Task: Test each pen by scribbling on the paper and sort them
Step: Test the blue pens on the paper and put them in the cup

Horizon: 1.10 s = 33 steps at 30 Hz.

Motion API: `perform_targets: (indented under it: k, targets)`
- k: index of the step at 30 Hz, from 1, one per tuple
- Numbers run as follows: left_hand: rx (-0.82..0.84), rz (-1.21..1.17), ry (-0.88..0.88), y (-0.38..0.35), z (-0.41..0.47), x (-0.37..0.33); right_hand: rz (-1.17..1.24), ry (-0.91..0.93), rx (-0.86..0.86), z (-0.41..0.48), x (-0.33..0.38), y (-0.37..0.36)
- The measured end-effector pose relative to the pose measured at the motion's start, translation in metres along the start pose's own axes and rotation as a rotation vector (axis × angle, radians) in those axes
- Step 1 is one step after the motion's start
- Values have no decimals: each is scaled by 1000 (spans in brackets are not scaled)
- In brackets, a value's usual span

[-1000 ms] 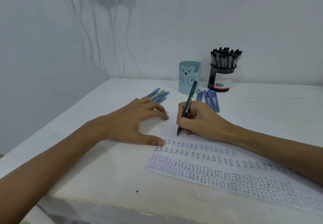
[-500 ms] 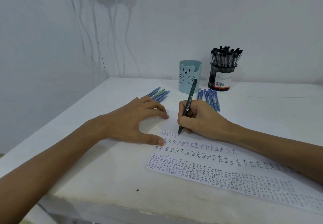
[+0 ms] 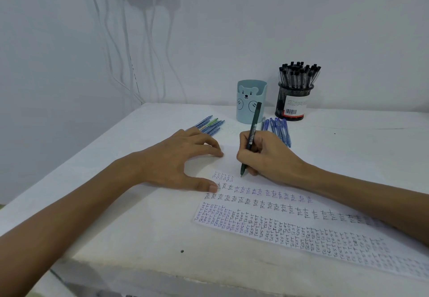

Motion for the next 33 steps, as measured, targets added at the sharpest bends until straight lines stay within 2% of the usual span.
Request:
perform_targets:
  k: [4,7,11,14,20,23,27,33]
  targets:
    - [18,14,23,2,2,-3,196,-108,-49,5,-5,4]
    - [0,-24,60,7,7,-11,186,-98,-6,5,-2,1]
    - [-132,-93,100,25,21,-34,-81,-32,-42,-13,16,11]
    - [-217,-94,67,36,33,-71,-251,37,-113,-58,42,28]
    - [-336,-294,-101,24,53,-191,-483,4,-425,-214,65,68]
    - [-280,-409,-253,8,60,-262,-543,-98,-535,-298,61,78]
    - [-125,-527,-481,-40,78,-362,-631,-302,-658,-411,38,83]
    - [177,-530,-692,-172,104,-490,-472,-654,-822,-544,-30,69]
Point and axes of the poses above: each hand's wrist, its own z-axis towards the middle knuckle, its own y-axis out of the back of the hand, x = y × z, the point moved 4 cm from there along z, towards the middle knuckle, and after that the axes turned 1 degree about x, right-handed, at the moved point
